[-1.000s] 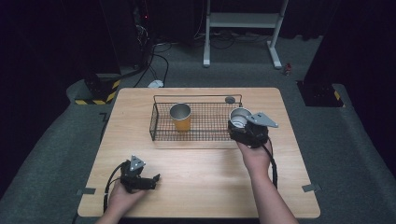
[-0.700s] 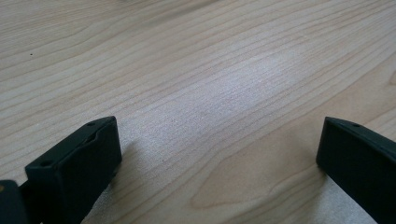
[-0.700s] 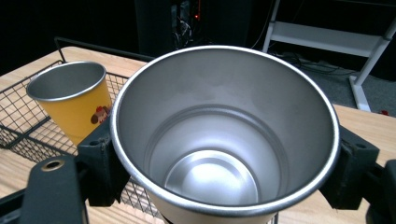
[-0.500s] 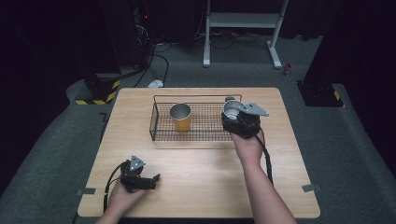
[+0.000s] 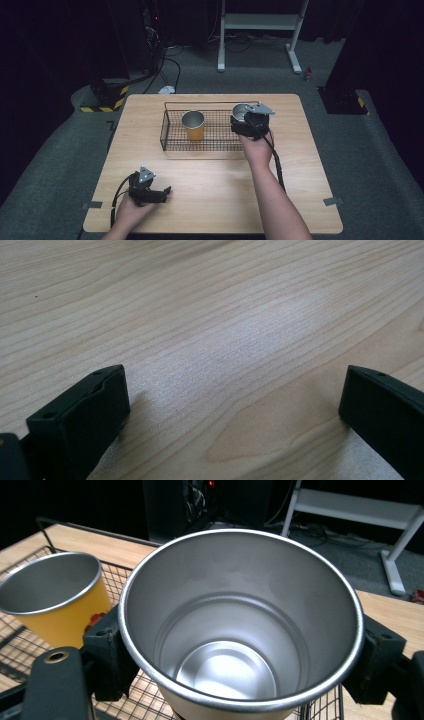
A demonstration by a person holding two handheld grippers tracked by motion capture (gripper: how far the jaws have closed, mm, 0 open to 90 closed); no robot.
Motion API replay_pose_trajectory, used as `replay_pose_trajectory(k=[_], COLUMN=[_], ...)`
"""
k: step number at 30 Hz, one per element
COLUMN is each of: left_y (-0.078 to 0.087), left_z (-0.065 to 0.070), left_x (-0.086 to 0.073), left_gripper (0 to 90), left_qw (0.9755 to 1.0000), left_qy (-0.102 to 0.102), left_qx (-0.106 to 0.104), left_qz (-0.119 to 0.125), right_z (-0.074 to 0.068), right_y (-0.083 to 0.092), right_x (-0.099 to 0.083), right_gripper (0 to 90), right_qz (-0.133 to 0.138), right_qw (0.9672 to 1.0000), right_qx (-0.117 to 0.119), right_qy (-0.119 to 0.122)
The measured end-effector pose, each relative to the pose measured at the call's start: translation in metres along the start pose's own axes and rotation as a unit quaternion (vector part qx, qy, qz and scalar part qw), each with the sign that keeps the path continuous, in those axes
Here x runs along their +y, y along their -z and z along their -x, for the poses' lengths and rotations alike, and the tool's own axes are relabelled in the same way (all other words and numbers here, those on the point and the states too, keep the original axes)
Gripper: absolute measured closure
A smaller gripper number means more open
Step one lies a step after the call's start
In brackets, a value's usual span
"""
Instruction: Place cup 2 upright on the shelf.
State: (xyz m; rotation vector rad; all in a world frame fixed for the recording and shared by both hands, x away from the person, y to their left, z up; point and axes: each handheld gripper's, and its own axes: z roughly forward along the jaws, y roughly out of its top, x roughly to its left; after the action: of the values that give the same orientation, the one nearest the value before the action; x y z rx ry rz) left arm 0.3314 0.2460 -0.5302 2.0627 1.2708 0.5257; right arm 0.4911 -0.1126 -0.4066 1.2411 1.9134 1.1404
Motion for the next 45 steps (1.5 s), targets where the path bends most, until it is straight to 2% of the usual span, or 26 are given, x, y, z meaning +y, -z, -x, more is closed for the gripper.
replay_pose_trajectory(k=[10,16,23,34,39,45], left_y=[-0.001,-0.001,-0.001,-0.001,-0.001,-0.001], left_z=[-0.001,-0.001,-0.001,-0.001,-0.001,-0.001], left_x=[0.001,0.001,0.001,0.001,0.001,0.001], left_gripper=[0.2,0.3,0.2,0.2,0.2,0.2], left_qw=[1.0,1.0,1.0,1.0,1.0,1.0], left_qy=[-0.004,-0.006,-0.007,-0.005,-0.006,-0.006], left_qx=[-0.002,-0.002,-0.002,-0.004,-0.003,-0.004], left_qz=[-0.001,-0.002,-0.003,-0.002,-0.003,-0.002], right_z=[-0.009,-0.01,-0.009,-0.01,-0.011,-0.012], right_y=[-0.02,-0.031,-0.041,-0.058,-0.064,-0.068], right_x=[0.0,-0.006,-0.013,-0.024,-0.032,-0.035], right_gripper=[18.4,18.4,18.4,18.4,18.4,18.4], right_qz=[-0.027,-0.049,-0.072,-0.123,-0.137,-0.14], right_qw=[0.9996,0.9987,0.9974,0.9924,0.9905,0.9901], right_qx=[-0.004,-0.006,-0.005,-0.009,-0.005,-0.005], right_qy=[0.003,0.008,0.002,0.001,0.003,0.004])
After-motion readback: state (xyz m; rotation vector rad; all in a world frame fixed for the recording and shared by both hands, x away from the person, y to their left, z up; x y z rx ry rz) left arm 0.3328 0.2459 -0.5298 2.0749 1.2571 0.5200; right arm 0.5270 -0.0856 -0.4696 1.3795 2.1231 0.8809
